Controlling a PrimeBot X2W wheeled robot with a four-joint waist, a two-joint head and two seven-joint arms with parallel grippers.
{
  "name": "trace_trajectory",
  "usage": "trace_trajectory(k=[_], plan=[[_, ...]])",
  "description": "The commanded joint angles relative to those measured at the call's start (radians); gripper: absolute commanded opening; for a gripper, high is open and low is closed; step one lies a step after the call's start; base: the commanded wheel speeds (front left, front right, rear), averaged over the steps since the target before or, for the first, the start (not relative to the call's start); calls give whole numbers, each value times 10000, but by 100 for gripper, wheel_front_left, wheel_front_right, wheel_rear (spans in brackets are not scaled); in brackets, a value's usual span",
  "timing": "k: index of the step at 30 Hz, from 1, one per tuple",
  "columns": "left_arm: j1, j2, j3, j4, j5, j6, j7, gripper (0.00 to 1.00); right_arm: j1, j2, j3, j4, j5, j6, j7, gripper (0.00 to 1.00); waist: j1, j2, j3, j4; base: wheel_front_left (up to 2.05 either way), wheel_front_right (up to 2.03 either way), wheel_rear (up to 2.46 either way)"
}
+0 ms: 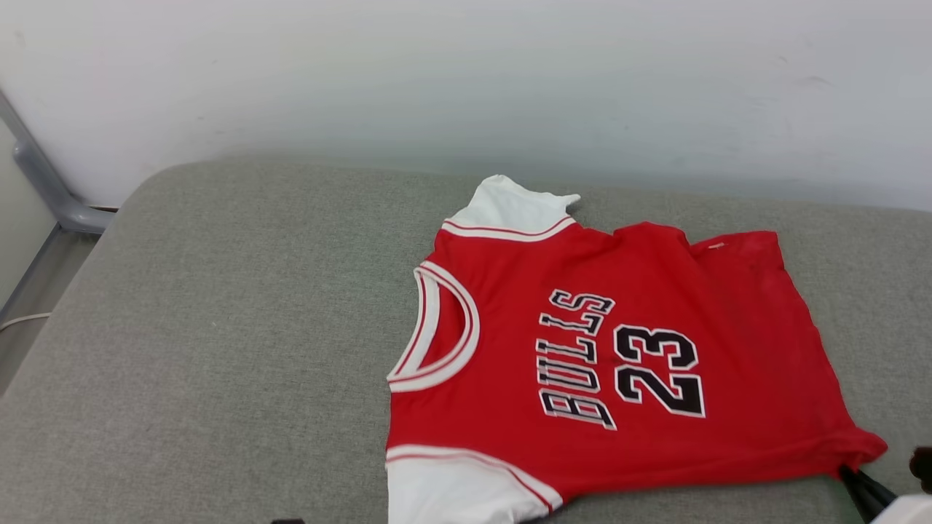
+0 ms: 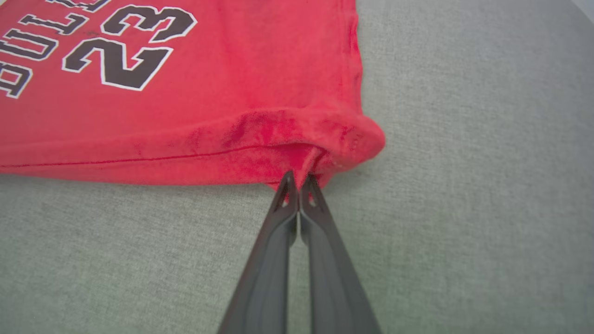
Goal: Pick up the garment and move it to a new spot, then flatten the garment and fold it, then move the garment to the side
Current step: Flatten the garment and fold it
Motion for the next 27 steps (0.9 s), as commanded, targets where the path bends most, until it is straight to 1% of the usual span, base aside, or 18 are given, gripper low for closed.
trace_trajectory(k=[1,5,8,12,18,22,27], plan=[[218,103,-74,-186,-103,-22,108,0,440,-138,-200,-348,73,-21,135,0,2,0,8,-15,0,0,0],[441,246,-160,-584,-234,-2,96,0,1301,-48,-997,-1434,74,-23,270,0,2,0,29,-81,0,0,0],[354,212,42,-759,-116,166,-238,0,1689,159,-1558,-2241,-139,-23,209,0,2,0,72,-171,0,0,0],[15,92,356,-849,80,413,-747,0,1839,429,-2060,-3035,-631,-23,164,0,2,0,176,-277,0,0,0],[-644,-19,651,-721,261,458,-1093,0,1462,729,-2386,-3531,-1098,-21,499,0,2,0,439,-388,0,0,0],[-1632,-132,832,-454,282,320,-1090,0,908,770,-2318,-3720,-1504,-21,1185,0,2,0,962,-449,0,0,0],[-2655,-215,790,88,365,142,-946,0,151,752,-2112,-3658,-1711,-20,1811,0,2,0,1546,-526,0,0,0]])
